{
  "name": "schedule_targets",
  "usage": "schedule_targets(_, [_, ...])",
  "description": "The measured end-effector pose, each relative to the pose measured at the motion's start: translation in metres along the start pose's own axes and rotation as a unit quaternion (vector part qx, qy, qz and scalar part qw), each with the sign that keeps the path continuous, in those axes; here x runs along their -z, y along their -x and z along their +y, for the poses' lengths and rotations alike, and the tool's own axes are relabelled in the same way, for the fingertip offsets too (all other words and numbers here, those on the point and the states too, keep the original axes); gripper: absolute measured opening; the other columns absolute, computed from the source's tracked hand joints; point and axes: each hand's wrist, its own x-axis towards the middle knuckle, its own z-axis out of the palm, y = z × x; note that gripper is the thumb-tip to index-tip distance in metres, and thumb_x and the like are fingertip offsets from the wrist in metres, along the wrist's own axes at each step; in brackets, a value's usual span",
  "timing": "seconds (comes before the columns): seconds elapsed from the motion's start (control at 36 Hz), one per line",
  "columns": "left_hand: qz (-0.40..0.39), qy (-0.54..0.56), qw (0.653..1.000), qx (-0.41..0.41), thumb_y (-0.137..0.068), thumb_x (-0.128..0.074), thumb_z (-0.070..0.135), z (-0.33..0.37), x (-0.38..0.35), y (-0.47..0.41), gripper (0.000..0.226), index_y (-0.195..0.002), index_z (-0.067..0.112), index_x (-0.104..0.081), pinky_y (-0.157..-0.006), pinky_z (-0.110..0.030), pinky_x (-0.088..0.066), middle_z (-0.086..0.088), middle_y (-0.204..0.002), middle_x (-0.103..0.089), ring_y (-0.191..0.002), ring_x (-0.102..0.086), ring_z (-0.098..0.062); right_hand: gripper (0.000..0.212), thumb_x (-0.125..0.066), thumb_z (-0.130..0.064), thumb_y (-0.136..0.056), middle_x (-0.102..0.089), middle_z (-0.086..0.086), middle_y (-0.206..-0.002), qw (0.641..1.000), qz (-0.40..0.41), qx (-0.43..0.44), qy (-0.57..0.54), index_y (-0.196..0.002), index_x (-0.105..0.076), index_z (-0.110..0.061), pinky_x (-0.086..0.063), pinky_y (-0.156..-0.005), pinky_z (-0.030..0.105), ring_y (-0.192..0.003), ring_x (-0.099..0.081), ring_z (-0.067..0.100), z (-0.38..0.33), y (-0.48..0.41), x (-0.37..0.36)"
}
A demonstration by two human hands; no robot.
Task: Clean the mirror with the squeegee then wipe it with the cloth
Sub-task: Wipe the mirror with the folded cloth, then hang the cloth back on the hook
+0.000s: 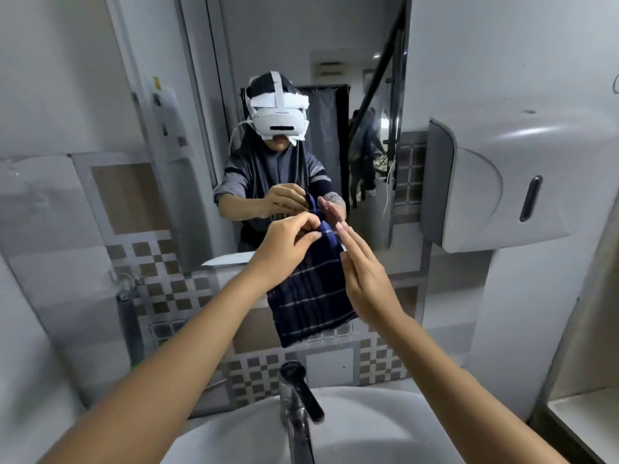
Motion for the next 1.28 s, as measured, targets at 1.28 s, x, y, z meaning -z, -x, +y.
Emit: schedule_targets(1.28, [0.096, 0.090, 0.967, 0.220, -0.084, -0.065, 0.022, -0.095, 0.227, 0.186, 0.012, -0.095, 0.026, -0.065, -0.079, -0.017, -0.049, 0.008, -0.091, -0.069, -0.085, -0.065, -0.005, 0.003, -0.066, -0.015, -0.082, -0.061, -0.003, -0.084, 0.994, -0.064, 0.089, 0.004, -0.081, -0.063, -0.016, -0.051, -0.075, 0.043, -0.080, -0.056, 0.018, -0.193, -0.055, -0.167])
